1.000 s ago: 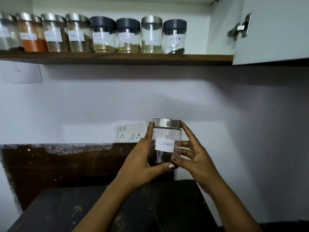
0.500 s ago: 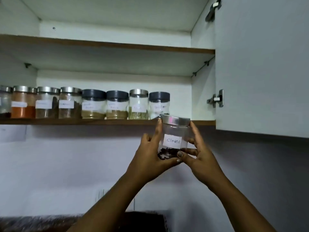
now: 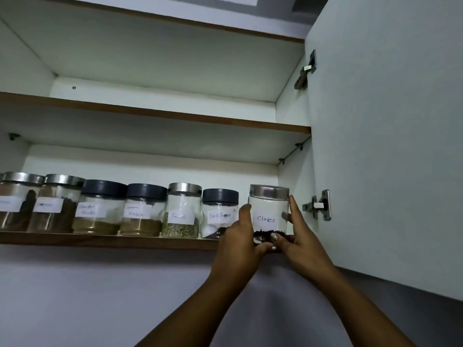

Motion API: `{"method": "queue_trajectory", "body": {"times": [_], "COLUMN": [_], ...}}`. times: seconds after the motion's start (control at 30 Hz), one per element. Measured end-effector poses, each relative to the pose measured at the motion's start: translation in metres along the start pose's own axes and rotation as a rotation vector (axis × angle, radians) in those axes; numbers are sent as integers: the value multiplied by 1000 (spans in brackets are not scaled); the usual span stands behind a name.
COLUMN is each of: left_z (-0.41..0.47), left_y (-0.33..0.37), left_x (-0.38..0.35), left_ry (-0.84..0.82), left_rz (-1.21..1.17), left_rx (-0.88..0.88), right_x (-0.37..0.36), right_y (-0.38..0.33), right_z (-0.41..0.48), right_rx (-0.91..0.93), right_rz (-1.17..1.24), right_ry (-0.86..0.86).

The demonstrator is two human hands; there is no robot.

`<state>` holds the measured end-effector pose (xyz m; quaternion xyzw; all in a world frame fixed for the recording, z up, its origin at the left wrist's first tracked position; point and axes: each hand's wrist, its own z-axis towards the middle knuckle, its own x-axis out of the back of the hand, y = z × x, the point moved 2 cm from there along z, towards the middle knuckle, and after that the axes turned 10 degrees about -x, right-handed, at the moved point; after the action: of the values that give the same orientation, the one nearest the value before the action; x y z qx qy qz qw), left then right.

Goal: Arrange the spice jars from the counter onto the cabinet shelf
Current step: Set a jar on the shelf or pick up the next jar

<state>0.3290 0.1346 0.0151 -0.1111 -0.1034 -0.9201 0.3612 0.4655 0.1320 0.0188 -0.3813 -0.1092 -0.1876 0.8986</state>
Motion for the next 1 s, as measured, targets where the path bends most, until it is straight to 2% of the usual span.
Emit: {"method": "queue_trajectory", "body": {"times": [0.13, 0.23, 0.33, 0.4, 0.57, 0.7, 1.0], "left_z": [8, 10, 8, 8, 8, 4, -6], "left_y": [-8, -13, -17, -18, -18, -25, -28], "left_x": [-16, -26, -36, -41, -47, -50, -41], "left_ry": [-1, -41, 69, 104, 78, 35, -213], "left_rz": [92, 343, 555, 615, 769, 760, 615], "left_rx": [-61, -64, -157, -229, -354, -457, -397], "right_x": [0, -3, -5, -5, -19, -29, -32], "right_y": [10, 17, 17, 15, 25, 27, 35], "right_z": [19, 31, 36, 38, 52, 54, 57], "right_rx": [-26, -74, -81, -91, -123, -178, -214], "right_rz": [-69, -149, -252, -307, -551, -654, -665], "right_ry": [-13, -38, -49, -43, 18, 38, 56]}}
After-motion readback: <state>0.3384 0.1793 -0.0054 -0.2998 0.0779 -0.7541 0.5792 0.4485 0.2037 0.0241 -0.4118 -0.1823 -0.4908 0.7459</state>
